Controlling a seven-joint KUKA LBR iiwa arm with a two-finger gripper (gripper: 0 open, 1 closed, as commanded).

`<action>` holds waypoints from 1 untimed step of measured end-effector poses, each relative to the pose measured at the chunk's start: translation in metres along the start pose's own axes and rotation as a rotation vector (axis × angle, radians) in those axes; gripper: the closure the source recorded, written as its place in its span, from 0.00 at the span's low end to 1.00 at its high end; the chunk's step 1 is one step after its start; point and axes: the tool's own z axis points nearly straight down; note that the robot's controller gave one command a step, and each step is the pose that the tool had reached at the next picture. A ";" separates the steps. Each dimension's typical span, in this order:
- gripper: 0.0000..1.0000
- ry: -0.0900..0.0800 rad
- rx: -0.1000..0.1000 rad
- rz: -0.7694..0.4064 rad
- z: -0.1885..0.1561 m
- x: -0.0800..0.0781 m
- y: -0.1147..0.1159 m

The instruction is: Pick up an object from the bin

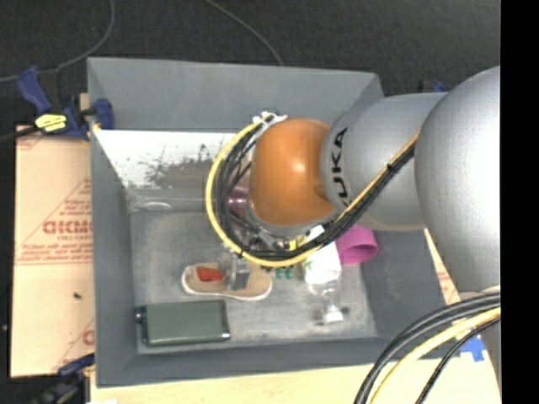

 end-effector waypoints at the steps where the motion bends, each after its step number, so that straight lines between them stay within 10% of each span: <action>1: 1.00 0.000 0.001 -0.038 0.018 -0.002 0.003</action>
Offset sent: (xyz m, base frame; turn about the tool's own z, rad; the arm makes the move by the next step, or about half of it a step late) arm -0.0074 -0.0083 -0.0498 -0.0914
